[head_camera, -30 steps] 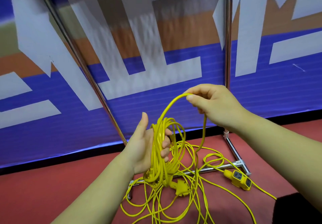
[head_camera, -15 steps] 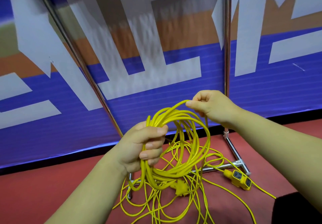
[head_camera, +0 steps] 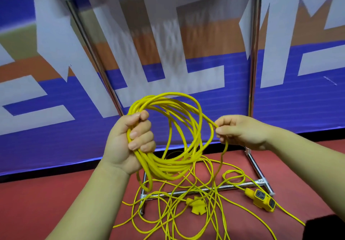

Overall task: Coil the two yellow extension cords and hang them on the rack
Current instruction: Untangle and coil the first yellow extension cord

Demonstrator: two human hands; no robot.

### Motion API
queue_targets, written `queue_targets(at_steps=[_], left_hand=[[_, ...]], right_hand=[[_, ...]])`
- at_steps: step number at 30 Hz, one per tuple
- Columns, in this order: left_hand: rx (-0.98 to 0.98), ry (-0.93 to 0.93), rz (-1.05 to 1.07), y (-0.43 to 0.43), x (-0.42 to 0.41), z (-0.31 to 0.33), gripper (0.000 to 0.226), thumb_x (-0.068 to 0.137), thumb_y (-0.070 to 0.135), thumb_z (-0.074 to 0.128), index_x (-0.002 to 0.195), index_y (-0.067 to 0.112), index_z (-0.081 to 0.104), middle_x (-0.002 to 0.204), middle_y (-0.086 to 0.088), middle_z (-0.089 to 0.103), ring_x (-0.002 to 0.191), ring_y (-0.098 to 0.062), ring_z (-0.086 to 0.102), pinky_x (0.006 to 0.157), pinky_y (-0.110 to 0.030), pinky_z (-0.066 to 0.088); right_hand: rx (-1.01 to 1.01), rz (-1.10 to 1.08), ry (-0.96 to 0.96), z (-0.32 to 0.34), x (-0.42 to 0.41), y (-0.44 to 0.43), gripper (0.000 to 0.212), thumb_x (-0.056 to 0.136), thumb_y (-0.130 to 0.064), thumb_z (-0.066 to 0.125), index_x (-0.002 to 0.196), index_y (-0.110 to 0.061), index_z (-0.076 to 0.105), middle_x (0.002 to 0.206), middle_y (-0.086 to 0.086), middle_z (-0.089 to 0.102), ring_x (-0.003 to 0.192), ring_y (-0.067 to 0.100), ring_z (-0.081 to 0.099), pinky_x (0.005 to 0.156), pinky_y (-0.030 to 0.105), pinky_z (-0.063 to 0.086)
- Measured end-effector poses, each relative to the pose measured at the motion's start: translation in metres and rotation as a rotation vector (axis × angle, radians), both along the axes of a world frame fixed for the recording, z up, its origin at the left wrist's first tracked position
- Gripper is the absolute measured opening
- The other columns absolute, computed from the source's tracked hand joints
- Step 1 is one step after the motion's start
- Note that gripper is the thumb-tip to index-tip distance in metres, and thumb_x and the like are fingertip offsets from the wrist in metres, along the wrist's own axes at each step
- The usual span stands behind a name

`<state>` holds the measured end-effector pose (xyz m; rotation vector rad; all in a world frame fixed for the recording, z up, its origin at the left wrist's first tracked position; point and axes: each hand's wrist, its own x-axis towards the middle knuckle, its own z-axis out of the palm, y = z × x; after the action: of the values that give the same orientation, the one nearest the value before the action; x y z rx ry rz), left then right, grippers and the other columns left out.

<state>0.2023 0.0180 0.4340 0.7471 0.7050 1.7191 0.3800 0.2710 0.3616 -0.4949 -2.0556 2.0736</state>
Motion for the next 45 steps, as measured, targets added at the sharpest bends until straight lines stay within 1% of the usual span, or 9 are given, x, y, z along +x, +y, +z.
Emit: queue_targets(at_steps=[5, 11, 20, 25, 28, 32, 36, 40, 45], left_hand=[[-0.106, 0.051, 0.211, 0.001, -0.006, -0.012, 0.033, 0.067, 0.018, 0.083, 0.081, 0.019, 0.053, 0.047, 0.007, 0.036, 0.034, -0.003, 0.037, 0.04, -0.02, 0.041], [-0.444, 0.437, 0.4, 0.015, 0.007, -0.049, 0.014, 0.08, 0.009, 0.07, 0.089, 0.012, 0.059, 0.053, -0.001, 0.04, 0.037, -0.012, 0.038, 0.044, -0.025, 0.042], [-0.588, 0.543, 0.275, 0.037, 0.029, -0.083, 0.031, 0.071, 0.027, 0.079, 0.099, 0.016, 0.075, 0.074, -0.022, 0.054, 0.038, -0.016, 0.043, 0.049, -0.028, 0.044], [-0.57, 0.722, 0.246, 0.043, 0.032, -0.077, 0.032, 0.081, 0.034, 0.074, 0.09, 0.004, 0.072, 0.05, -0.017, 0.049, 0.04, -0.019, 0.045, 0.052, -0.03, 0.044], [-0.503, 0.636, 0.308, 0.044, 0.028, -0.065, 0.02, 0.085, 0.025, 0.073, 0.075, 0.008, 0.072, 0.054, -0.013, 0.05, 0.037, -0.015, 0.041, 0.049, -0.027, 0.043], [-0.393, 0.399, 0.412, 0.038, 0.02, -0.04, 0.019, 0.08, 0.022, 0.072, 0.073, 0.005, 0.065, 0.058, -0.007, 0.05, 0.035, -0.008, 0.037, 0.04, -0.023, 0.041], [-0.29, 0.23, 0.461, 0.033, 0.019, -0.017, 0.02, 0.081, 0.022, 0.065, 0.067, 0.007, 0.065, 0.058, -0.005, 0.035, 0.033, -0.006, 0.035, 0.038, -0.02, 0.039], [-0.191, 0.137, 0.432, 0.029, 0.018, -0.006, 0.021, 0.085, 0.024, 0.062, 0.075, 0.006, 0.06, 0.049, 0.002, 0.039, 0.034, -0.004, 0.033, 0.04, -0.018, 0.038], [-0.081, 0.023, 0.416, 0.019, 0.015, 0.003, 0.021, 0.088, 0.023, 0.059, 0.072, 0.013, 0.066, 0.069, 0.001, 0.047, 0.035, -0.002, 0.036, 0.041, -0.017, 0.04]], right_hand=[[0.004, -0.075, -0.062, -0.003, -0.005, -0.012, 0.005, 0.097, -0.003, 0.057, 0.097, -0.007, 0.061, 0.081, 0.009, 0.068, 0.075, 0.017, 0.062, 0.082, 0.038, 0.053], [0.037, -0.167, -0.012, 0.017, -0.009, -0.036, 0.006, 0.088, -0.005, 0.071, 0.092, -0.007, 0.068, 0.078, 0.004, 0.066, 0.072, 0.011, 0.065, 0.078, 0.036, 0.06], [-0.171, -0.274, 0.217, 0.037, -0.02, -0.064, 0.012, 0.089, -0.004, 0.069, 0.094, -0.014, 0.066, 0.083, 0.002, 0.064, 0.073, 0.009, 0.066, 0.068, 0.031, 0.06], [-0.258, -0.367, 0.271, 0.04, -0.018, -0.058, 0.007, 0.092, -0.006, 0.066, 0.097, -0.012, 0.066, 0.085, 0.008, 0.064, 0.075, 0.015, 0.065, 0.067, 0.027, 0.06], [-0.058, -0.39, 0.236, 0.038, -0.012, -0.05, 0.008, 0.094, -0.014, 0.066, 0.101, -0.012, 0.067, 0.092, 0.009, 0.07, 0.082, 0.02, 0.071, 0.071, 0.029, 0.061], [0.367, -0.215, 0.103, 0.02, -0.001, -0.041, 0.014, 0.087, -0.019, 0.075, 0.084, -0.011, 0.065, 0.074, 0.01, 0.067, 0.07, 0.02, 0.063, 0.074, 0.046, 0.058], [0.455, 0.106, -0.013, -0.008, -0.004, -0.058, 0.02, 0.08, -0.029, 0.081, 0.082, -0.018, 0.064, 0.084, 0.005, 0.073, 0.071, 0.02, 0.063, 0.077, 0.047, 0.054], [0.416, 0.173, 0.021, -0.02, -0.017, -0.078, 0.03, 0.078, -0.021, 0.082, 0.08, -0.025, 0.052, 0.102, 0.0, 0.071, 0.085, 0.015, 0.067, 0.087, 0.046, 0.056], [0.357, 0.172, 0.078, -0.028, -0.029, -0.095, 0.036, 0.079, -0.015, 0.081, 0.077, -0.025, 0.047, 0.072, -0.012, 0.055, 0.066, 0.013, 0.046, 0.065, 0.036, 0.042]])
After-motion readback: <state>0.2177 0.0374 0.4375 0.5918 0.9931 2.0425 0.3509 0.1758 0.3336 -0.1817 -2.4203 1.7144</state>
